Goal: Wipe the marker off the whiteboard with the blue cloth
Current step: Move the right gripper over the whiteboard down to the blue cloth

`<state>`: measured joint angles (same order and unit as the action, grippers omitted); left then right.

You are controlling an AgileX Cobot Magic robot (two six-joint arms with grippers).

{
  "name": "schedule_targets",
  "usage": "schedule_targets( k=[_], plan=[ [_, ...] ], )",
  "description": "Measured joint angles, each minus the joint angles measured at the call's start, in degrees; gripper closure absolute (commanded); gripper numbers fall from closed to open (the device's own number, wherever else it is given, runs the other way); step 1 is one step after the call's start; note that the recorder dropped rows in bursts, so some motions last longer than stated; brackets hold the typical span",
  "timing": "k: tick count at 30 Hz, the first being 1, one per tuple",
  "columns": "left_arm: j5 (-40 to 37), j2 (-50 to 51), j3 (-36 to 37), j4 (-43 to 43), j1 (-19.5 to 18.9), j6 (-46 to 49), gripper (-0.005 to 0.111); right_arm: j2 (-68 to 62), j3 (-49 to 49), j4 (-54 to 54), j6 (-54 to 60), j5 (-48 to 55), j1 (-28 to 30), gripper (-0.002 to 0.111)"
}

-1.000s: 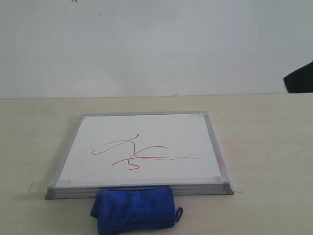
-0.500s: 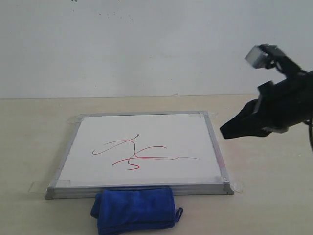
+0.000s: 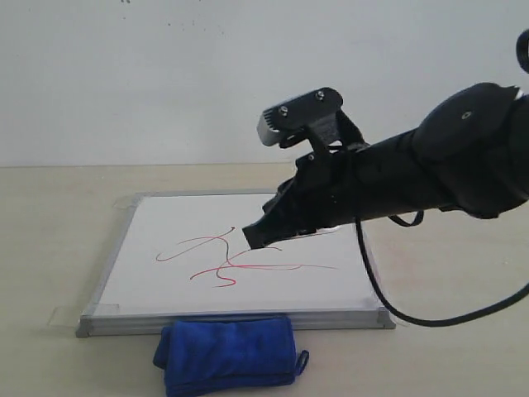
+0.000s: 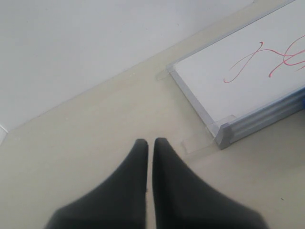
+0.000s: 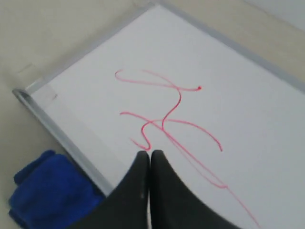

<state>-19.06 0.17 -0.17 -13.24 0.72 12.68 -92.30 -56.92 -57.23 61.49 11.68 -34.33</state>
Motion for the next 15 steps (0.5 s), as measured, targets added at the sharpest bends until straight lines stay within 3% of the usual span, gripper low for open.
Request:
schedule_targets(
  k=[3,8,12,15],
  plan=[
    [0.00,0.00,0.00,0.00,0.00,0.00,0.103,-0.46,-2.70,0.50,2.48,1.83,-1.31,0.109],
    [0.00,0.00,0.00,0.00,0.00,0.00,0.103,-3.31,-11.68,8.22,-0.28,14.25,-1.64,0.109],
    [0.00,0.00,0.00,0.00,0.00,0.00,0.103,-9.50,-25.17,33.86,-18.84,32.11,-1.64,0.109],
    [0.00,0.00,0.00,0.00,0.00,0.00,0.103,-13.82,-31.86,44.75,-23.47,44.80,-1.64,0.109]
  ],
)
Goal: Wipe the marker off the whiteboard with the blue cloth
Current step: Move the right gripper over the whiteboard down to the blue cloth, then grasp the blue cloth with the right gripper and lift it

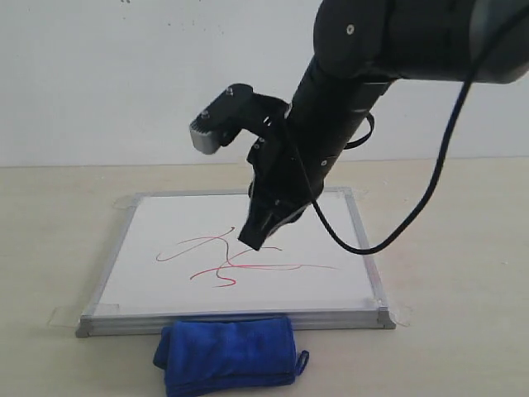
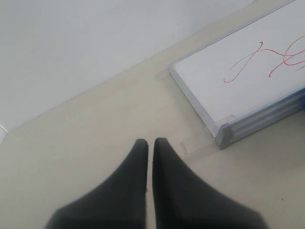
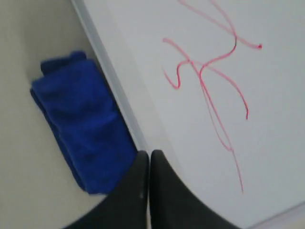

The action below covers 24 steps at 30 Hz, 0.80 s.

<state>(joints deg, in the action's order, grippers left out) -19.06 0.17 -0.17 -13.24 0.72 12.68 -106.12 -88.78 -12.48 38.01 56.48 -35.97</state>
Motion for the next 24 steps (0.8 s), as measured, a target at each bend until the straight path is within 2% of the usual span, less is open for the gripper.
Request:
schedule_targets(
  k=[2,6,8,11,14,24],
  plan=[
    [0.00,0.00,0.00,0.00,0.00,0.00,0.103,-3.27,-2.58,3.04,0.65,6.30,0.00,0.109],
    [0.00,0.00,0.00,0.00,0.00,0.00,0.103,-8.37,-2.80,6.54,2.36,8.80,-2.61,0.107],
    [0.00,0.00,0.00,0.00,0.00,0.00,0.103,-9.97,-2.80,9.53,2.58,7.67,-6.37,0.096],
    [0.00,0.00,0.00,0.00,0.00,0.00,0.103,-11.25,-2.93,11.90,2.80,5.50,-11.69,0.069],
    [0.00,0.00,0.00,0.00,0.00,0.00,0.103,-11.51,-2.93,12.10,2.99,3.74,-14.14,0.053],
    [0.00,0.00,0.00,0.00,0.00,0.00,0.103,-12.56,-2.93,13.02,3.49,0.59,-14.85,0.052]
  ],
)
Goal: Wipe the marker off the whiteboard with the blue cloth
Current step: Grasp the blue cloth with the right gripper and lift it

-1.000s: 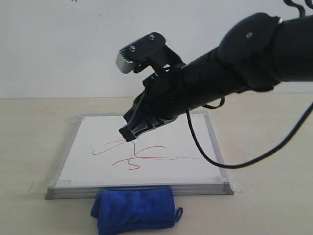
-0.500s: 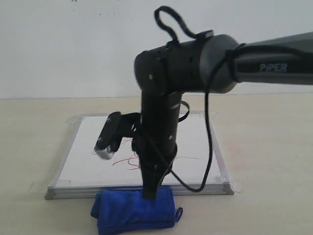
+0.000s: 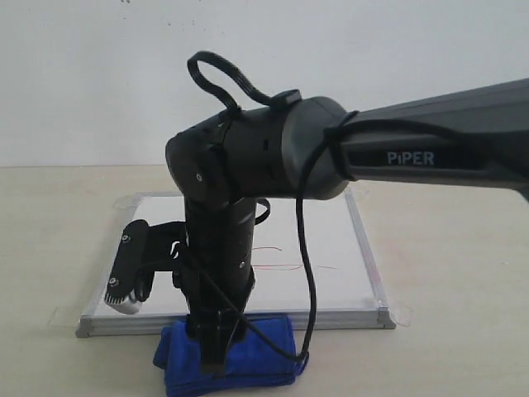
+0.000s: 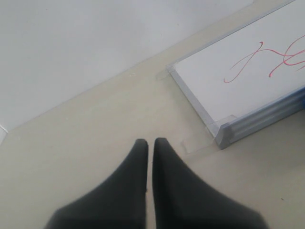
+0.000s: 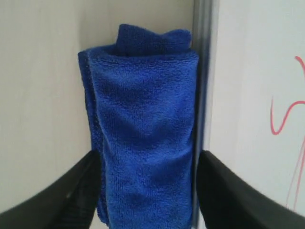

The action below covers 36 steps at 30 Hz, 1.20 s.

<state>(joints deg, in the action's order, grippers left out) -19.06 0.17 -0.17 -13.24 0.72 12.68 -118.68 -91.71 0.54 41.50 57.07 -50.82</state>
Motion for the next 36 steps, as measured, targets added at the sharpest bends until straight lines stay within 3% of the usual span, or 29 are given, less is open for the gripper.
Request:
schedule_targets(
  k=[21,23,28,36],
  plan=[
    [0.00,0.00,0.00,0.00,0.00,0.00,0.103,-7.26,-0.13,0.00,0.00,-1.71,0.00,0.052],
    [0.00,0.00,0.00,0.00,0.00,0.00,0.103,-7.26,-0.17,0.00,0.00,-1.71,0.00,0.061],
    [0.00,0.00,0.00,0.00,0.00,0.00,0.103,-7.03,-0.27,0.11,0.00,-1.42,0.00,0.109],
    [0.00,0.00,0.00,0.00,0.00,0.00,0.103,-6.42,-0.26,2.14,0.00,-0.62,0.00,0.108]
  ],
)
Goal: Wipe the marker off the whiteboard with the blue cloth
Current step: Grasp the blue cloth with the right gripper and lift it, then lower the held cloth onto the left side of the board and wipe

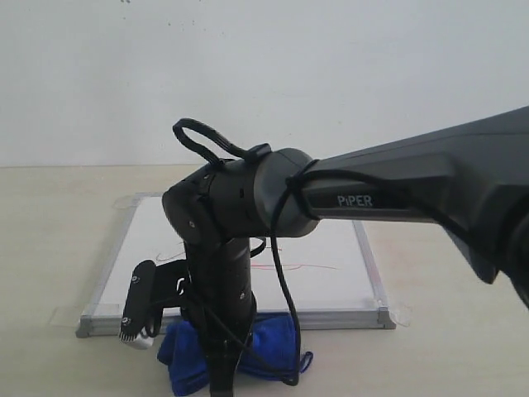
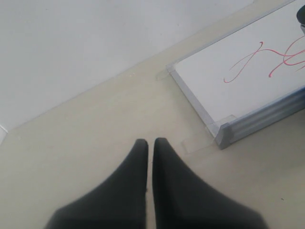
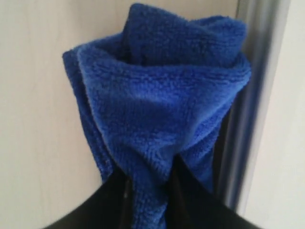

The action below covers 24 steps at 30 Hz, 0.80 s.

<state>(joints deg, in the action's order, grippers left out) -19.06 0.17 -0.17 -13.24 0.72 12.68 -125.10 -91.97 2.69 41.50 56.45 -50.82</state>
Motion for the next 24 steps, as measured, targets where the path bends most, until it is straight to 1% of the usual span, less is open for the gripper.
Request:
schedule_targets(
  k=[4,7,13,16,19,21,24],
  plan=[
    [0.00,0.00,0.00,0.00,0.00,0.00,0.103,1.38,0.10,1.23,0.00,0.60,0.00,0.108],
    [0.00,0.00,0.00,0.00,0.00,0.00,0.103,4.01,0.10,1.34,-0.11,-2.35,0.00,0.108],
    [0.00,0.00,0.00,0.00,0.00,0.00,0.103,7.27,0.10,1.85,-2.57,-16.31,0.00,0.108],
    [0.00,0.00,0.00,0.00,0.00,0.00,0.103,7.27,0.10,1.94,-6.79,-23.44,0.00,0.109],
    [0.00,0.00,0.00,0.00,0.00,0.00,0.103,6.08,-0.18,1.94,-10.51,-28.50,0.00,0.109],
    [0.00,0.00,0.00,0.00,0.00,0.00,0.103,4.47,-2.01,1.97,-13.39,-29.30,0.00,0.109],
    [0.00,0.00,0.00,0.00,0.00,0.00,0.103,0.98,-8.50,2.08,-19.47,-27.87,0.47,0.109]
  ],
)
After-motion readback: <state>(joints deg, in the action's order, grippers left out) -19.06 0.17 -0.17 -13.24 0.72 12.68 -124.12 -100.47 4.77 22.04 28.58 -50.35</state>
